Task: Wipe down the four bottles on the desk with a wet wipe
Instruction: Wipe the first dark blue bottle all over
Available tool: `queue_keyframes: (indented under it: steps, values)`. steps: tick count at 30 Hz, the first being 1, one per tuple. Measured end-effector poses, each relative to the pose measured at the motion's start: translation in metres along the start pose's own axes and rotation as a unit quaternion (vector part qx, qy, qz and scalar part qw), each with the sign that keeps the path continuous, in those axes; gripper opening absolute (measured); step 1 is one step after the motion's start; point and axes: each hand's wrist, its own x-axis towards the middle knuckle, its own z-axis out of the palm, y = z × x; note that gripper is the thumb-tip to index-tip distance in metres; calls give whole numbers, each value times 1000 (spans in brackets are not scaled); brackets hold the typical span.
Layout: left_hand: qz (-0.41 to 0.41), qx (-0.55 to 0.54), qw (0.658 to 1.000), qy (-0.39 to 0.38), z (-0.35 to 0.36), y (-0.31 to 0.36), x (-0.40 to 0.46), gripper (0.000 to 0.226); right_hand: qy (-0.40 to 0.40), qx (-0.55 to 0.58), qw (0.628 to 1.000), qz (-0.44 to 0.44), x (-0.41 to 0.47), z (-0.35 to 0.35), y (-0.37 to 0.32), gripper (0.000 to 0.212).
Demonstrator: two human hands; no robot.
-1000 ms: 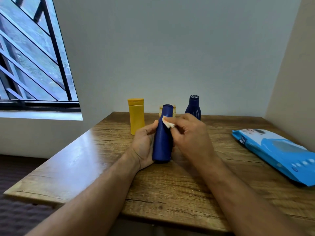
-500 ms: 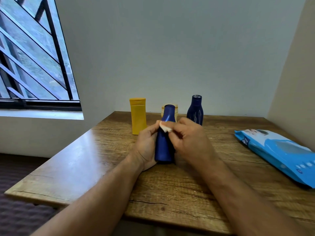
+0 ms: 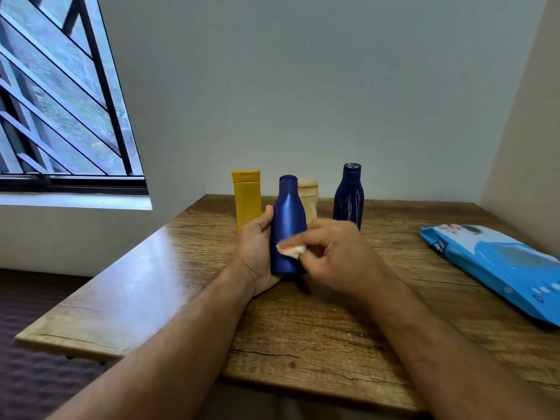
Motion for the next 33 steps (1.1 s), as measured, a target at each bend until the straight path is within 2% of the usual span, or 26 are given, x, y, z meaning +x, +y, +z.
queue_keyframes:
  steps: [3, 5, 8, 10, 16, 18, 21, 23, 26, 29, 30, 33]
  values:
    - [5, 23, 1000, -9, 2, -2, -4, 54, 96, -9, 995, 37, 2, -1, 1, 30]
    - [13, 17, 1000, -4, 1, -1, -3, 54, 71, -1, 997, 23, 1, -2, 1, 29]
    - [21, -2, 1000, 9, -3, 4, 0, 58, -43, 58, 997, 11, -3, -1, 0, 26]
    - [22, 0, 1000, 15, -3, 4, 0, 59, -63, 79, 995, 15, -4, -2, 1, 27]
    - [14, 10, 1000, 11, -2, 1, 0, 54, 101, 52, 992, 57, 2, -2, 2, 30]
    - [15, 8, 1000, 14, -1, 3, -1, 56, 84, 75, 992, 50, 1, -3, 0, 27]
    - [23, -2, 1000, 15, -3, 5, 2, 63, -13, 135, 990, 48, -4, -5, -6, 23]
    - [29, 1, 999, 21, -5, 5, 4, 65, -46, 144, 987, 51, -6, -6, -8, 26]
    - [42, 30, 999, 14, -2, 5, 1, 66, 17, 154, 986, 63, -4, -3, -5, 26]
    - [58, 64, 996, 4, 3, 2, -3, 52, 82, 155, 981, 79, 0, 0, -2, 27]
    - [65, 71, 995, 9, 5, 2, -4, 51, 86, 157, 981, 80, 0, -1, -1, 28]
    - [79, 63, 994, 31, 7, 1, -1, 69, 41, 164, 982, 79, -3, -5, -2, 29]
